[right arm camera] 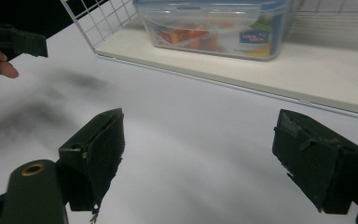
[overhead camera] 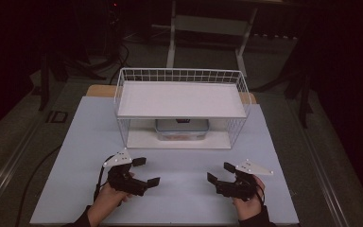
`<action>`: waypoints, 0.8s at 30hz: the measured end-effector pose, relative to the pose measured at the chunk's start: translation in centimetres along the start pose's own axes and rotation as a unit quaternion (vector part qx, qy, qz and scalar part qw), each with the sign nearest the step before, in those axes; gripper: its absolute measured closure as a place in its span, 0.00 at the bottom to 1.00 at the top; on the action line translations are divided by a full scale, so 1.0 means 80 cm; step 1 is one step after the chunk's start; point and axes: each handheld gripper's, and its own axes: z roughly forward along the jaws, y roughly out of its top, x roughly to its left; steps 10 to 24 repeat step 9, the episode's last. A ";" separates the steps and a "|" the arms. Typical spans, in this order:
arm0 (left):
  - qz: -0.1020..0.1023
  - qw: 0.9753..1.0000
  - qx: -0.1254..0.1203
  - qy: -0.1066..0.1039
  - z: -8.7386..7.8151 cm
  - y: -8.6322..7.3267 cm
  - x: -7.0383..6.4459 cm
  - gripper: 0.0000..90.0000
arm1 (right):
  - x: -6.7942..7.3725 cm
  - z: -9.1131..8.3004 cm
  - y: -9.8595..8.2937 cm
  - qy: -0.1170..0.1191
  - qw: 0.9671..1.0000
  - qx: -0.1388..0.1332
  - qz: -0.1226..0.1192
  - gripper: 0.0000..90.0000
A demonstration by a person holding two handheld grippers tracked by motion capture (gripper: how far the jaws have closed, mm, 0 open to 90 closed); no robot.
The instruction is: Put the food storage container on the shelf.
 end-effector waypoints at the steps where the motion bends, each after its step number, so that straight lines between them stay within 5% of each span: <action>1: 0.000 1.000 0.000 0.000 0.000 0.000 0.000 0.00 | 0.000 0.000 0.000 0.000 1.000 0.000 0.000 0.18; 24: -0.002 1.000 0.000 0.001 0.001 -0.002 0.003 0.00 | -0.006 0.007 -0.004 0.001 1.000 0.015 0.009 0.18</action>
